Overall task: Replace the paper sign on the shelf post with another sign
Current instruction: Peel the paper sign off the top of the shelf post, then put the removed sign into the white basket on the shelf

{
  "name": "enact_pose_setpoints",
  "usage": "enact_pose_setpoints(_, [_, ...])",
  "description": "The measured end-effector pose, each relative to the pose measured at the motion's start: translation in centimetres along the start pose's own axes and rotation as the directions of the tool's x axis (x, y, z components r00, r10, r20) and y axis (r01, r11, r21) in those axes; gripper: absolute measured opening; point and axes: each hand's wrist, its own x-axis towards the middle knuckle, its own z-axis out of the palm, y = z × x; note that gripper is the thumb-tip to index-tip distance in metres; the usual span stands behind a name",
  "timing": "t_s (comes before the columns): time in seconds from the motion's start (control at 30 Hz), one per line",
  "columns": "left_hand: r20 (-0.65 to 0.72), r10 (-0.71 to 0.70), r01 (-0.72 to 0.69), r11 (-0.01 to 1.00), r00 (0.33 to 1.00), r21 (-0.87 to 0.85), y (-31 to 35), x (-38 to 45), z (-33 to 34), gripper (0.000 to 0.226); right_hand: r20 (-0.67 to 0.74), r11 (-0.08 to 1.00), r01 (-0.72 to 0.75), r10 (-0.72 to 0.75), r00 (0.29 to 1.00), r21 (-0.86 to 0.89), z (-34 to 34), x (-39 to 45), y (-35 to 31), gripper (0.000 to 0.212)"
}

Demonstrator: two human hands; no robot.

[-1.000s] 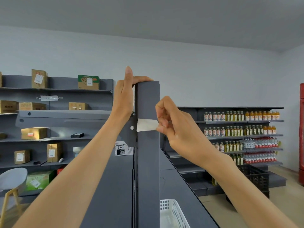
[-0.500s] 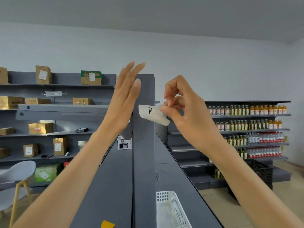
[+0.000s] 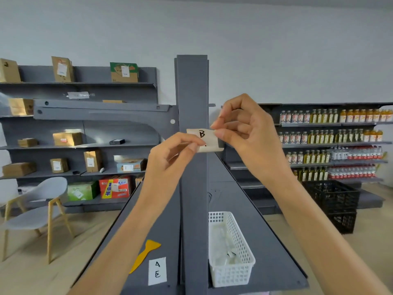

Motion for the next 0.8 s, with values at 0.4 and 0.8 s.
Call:
enact_pose_setpoints(0.4, [0.044, -0.253, 0.257, 0.954, 0.966, -0.152, -0.6, -5.6, 1.6, 0.040, 0.127, 0.966, -0.249, 0.240, 0.963, 0.064, 0.1, -7.3, 4.0, 0.041])
enact_pose_setpoints(0.8, [-0.003, -0.325, 0.325, 0.946, 0.946, 0.013, -2.5, -8.1, 3.3, 0.028, -0.067, 0.948, -0.312, 0.307, 0.949, -0.072, 1.3, -12.6, 6.3, 0.027])
